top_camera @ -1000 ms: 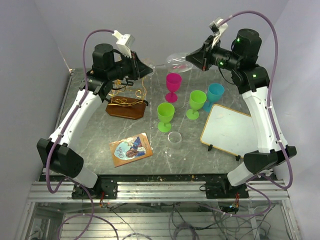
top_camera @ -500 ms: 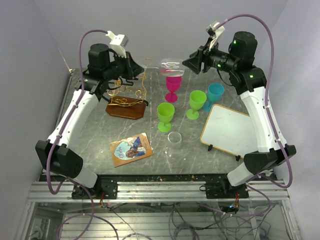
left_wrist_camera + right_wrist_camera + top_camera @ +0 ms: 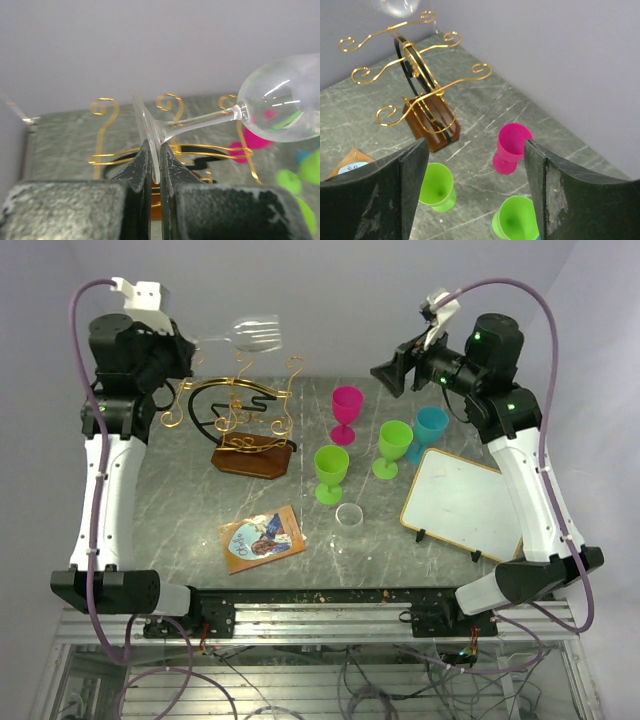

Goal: Place the wine glass upside down on the wine glass rack

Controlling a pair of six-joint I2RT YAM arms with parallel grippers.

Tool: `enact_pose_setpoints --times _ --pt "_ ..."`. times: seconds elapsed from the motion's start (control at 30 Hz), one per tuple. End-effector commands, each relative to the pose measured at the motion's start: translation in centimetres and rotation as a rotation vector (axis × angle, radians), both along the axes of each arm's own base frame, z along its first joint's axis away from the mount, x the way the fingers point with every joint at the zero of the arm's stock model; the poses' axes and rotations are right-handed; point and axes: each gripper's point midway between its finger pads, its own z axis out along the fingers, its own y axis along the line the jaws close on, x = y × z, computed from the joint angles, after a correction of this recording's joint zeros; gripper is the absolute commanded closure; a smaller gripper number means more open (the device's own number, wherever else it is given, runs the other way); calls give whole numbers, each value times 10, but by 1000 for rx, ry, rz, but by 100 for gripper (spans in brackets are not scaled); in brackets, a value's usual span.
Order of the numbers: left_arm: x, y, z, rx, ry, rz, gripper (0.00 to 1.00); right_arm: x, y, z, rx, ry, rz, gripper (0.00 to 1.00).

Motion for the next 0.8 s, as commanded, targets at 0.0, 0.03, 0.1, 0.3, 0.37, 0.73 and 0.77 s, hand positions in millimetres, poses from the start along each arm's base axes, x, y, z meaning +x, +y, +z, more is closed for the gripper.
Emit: enact_pose_setpoints --times 0.0,0.03,0.1,0.3,0.37,0.73,0.77 --pt "-20 77 54 173 -136 292 93 8 26 -37 -22 76 23 20" --pt "-24 88 60 209 -151 336 93 8 36 -44 -31 88 37 18" --pt "-32 107 71 289 -170 415 93 7 55 -54 -46 106 63 15" --pt "-58 163 87 559 -160 667 93 -1 118 -90 -116 165 131 10" --pt "-65 179 90 647 -140 748 93 -3 136 -109 -156 179 132 10" --pt "-52 219 74 1010 15 906 93 -7 184 -172 -288 228 119 10" --pt "-45 220 69 1039 25 901 93 -6 185 -173 -287 232 116 10"
